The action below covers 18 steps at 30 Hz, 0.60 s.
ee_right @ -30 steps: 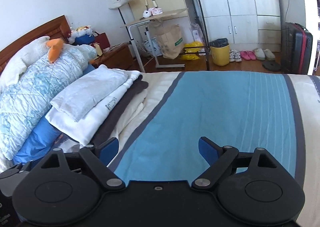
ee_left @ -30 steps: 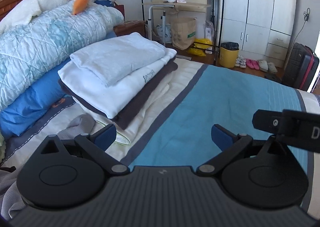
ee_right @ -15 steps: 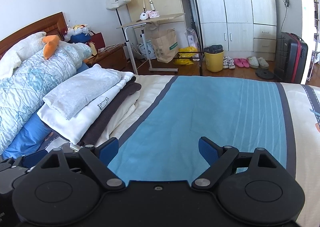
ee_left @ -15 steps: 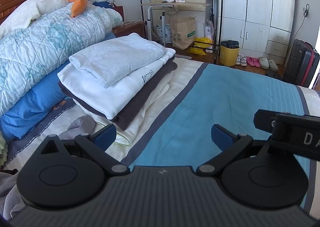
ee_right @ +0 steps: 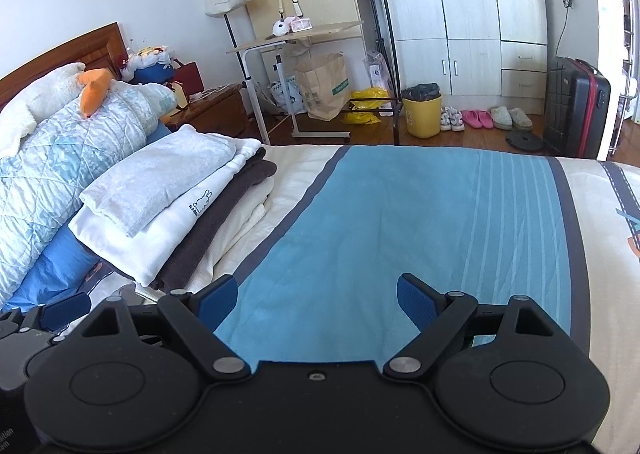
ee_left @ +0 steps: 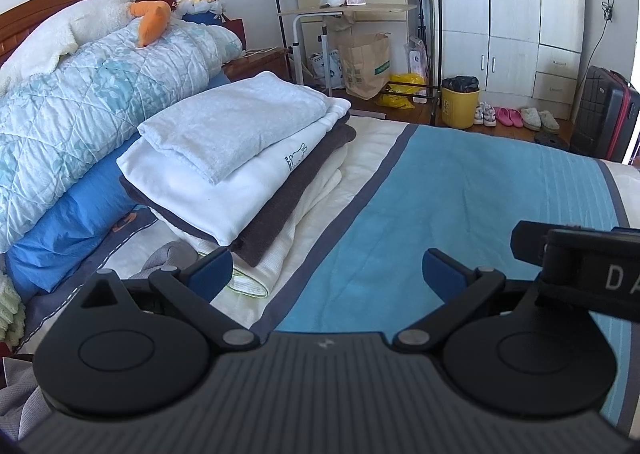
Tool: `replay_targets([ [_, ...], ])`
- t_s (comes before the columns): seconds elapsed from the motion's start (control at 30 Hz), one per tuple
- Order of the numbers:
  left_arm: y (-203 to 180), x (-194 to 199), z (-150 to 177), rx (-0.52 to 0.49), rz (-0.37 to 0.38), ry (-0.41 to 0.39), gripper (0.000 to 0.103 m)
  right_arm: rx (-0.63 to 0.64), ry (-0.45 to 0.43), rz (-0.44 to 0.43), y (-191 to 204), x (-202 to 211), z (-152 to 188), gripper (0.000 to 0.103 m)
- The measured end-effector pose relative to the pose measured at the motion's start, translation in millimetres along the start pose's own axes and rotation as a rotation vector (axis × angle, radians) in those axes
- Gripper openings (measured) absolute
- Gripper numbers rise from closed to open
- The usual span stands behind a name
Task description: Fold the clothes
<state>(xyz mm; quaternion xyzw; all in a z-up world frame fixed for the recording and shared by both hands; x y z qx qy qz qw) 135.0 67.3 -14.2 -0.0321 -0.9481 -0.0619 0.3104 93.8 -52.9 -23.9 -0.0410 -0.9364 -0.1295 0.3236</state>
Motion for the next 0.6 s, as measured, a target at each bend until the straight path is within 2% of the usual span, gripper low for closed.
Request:
replay_targets([
  [0.13, -3.3, 3.7, 4.2, -0.022, -0.028, 0.000, 0.103, -0.006, 0.038, 0.007, -1.5, 0.7, 2.5, 0.091],
  [0.43, -10.6, 9.8, 6.8, -0.042, -0.035, 0.002, 0.103, 0.037, 0.010, 0.077, -0.8, 9.3, 6.7, 0.091],
  [0.6, -4.8, 23.0, 16.8, -0.036, -0.031, -0.004, 0.103, 0.069, 0.044, 0.052, 1.2, 13.8, 9.6, 0.091],
])
Point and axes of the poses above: each gripper's, at about its wrist camera, not at the fingertips, and x roughly against the way its jaws point, y to its left, z to its underside, the point moved 5 cm from there along -x, roughly the way its jaws point
